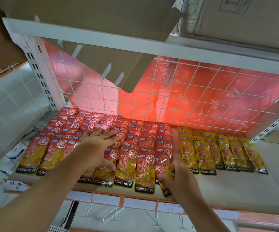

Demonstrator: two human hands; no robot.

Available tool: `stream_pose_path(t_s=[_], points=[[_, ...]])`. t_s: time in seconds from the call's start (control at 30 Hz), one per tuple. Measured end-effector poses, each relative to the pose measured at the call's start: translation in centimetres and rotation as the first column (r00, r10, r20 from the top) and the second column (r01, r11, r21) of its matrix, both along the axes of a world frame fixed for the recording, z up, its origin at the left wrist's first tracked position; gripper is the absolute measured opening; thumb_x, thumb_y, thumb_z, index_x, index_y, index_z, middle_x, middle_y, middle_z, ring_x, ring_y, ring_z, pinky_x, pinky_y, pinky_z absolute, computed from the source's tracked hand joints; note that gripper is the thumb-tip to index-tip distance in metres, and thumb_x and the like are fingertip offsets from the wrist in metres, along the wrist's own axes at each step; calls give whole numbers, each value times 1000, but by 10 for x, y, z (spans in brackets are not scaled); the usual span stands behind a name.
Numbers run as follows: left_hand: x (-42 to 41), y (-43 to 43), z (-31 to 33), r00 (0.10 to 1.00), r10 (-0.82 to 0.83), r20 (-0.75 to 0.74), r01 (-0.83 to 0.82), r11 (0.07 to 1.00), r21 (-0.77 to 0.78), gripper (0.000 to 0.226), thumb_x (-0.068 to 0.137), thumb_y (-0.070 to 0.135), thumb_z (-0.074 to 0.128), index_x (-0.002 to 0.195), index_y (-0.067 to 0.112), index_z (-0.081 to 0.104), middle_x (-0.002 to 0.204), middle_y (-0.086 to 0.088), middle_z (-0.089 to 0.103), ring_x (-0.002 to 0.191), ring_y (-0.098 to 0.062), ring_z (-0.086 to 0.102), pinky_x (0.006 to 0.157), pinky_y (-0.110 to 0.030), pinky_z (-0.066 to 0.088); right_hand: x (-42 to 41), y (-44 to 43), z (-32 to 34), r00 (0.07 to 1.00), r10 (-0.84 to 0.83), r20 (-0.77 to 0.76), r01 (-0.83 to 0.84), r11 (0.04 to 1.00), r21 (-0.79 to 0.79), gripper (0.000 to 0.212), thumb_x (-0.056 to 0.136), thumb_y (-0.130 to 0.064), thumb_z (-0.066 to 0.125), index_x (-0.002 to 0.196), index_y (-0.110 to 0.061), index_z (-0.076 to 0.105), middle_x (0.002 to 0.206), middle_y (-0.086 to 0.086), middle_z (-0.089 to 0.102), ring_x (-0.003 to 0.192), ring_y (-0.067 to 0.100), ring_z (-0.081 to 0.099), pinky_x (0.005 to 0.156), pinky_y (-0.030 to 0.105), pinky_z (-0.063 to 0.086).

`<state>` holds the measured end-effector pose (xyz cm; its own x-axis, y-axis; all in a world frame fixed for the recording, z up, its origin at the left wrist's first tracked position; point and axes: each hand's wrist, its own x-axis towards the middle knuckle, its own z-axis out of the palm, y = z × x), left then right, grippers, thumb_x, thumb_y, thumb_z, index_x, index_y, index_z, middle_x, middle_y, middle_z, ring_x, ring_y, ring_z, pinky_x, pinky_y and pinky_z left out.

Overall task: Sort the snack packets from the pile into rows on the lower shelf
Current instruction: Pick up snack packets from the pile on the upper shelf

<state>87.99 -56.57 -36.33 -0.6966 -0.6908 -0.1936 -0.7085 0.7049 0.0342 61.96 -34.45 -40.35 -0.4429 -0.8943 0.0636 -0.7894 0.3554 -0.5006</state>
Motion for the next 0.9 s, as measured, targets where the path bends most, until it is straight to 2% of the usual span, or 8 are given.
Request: stream_pose_path(t_s=[0.13, 0.27, 0.33, 0.4, 0.53, 0.63, 0.77, 0.9], points=[[-2, 2, 4, 1000, 3, -13, -3, 1000, -6, 123, 57, 97, 55, 160, 53, 5, 170, 25, 0, 159, -26, 7, 124, -60, 11, -1, 0, -2, 1000, -13, 11, 13, 1000, 9, 60, 74, -51, 86, 100, -39, 33, 89, -18, 57, 70, 5, 60, 50, 18, 46], [-3, 3, 5, 1000, 3, -30, -4, 999, -39, 118, 61, 96, 54, 161, 52, 9, 170, 24, 5, 158, -26, 13, 123, -59, 15, 1, 0, 0, 1000, -29, 8, 29, 999, 21, 54, 74, -52, 86, 101, -44, 39, 84, -20, 57, 70, 1, 60, 47, 14, 36], [-3, 3, 3, 1000, 2, -24, -3, 999, -50, 119, 60, 97, 53, 161, 51, 9, 170, 24, 4, 158, -25, 13, 123, -59, 16, 2, -1, 0, 999, -47, 8, 47, 999, 10, 69, 74, -50, 86, 122, -20, 46, 98, -38, 53, 80, -10, 58, 44, 11, 32], [-1, 2, 0, 999, -6, -41, 4, 999, -48, 120, 57, 99, 45, 161, 50, 11, 169, 24, 5, 158, -26, 14, 123, -60, 16, 3, -1, 0, 998, -58, -5, 58, 998, -7, 77, 74, -49, 86, 129, -11, 47, 103, -49, 44, 82, -17, 54, 41, 10, 33], [5, -1, -4, 996, -24, -83, 20, 999, -50, 124, 49, 103, 27, 161, 50, 16, 169, 23, 11, 157, -29, 19, 120, -61, 18, 9, -1, 4, 999, -45, 22, 46, 997, -65, 111, 72, -47, 88, 159, -32, 20, 95, -43, 53, 75, -13, 58, 42, 10, 31], [7, 2, -5, 994, -36, -106, 27, 996, -86, 119, 55, 104, 26, 160, 47, 26, 169, 18, 18, 154, -33, 26, 118, -66, 22, 13, -6, 7, 995, -58, 82, 68, 990, -126, 132, 69, -41, 91, 161, -44, -3, 85, -43, 58, 68, -13, 61, 40, 6, 29], [8, 15, -4, 979, -96, -180, 60, 979, -196, 108, 68, 103, 26, 152, 39, 46, 161, 7, 43, 142, -35, 47, 106, -67, 41, 12, -8, 4, 994, -74, 81, 84, 987, -138, 135, 68, -43, 92, 161, -45, -6, 87, -39, 61, 67, -11, 63, 38, 7, 31], [4, 40, -7, 944, -168, -285, 87, 957, -276, 89, 79, 93, 42, 143, 34, 56, 151, 5, 53, 133, -30, 53, 102, -63, 44, 10, -8, 2, 994, -57, 93, 68, 990, -121, 134, 69, -44, 92, 160, -46, -6, 85, -35, 64, 68, -11, 64, 42, 9, 38]])
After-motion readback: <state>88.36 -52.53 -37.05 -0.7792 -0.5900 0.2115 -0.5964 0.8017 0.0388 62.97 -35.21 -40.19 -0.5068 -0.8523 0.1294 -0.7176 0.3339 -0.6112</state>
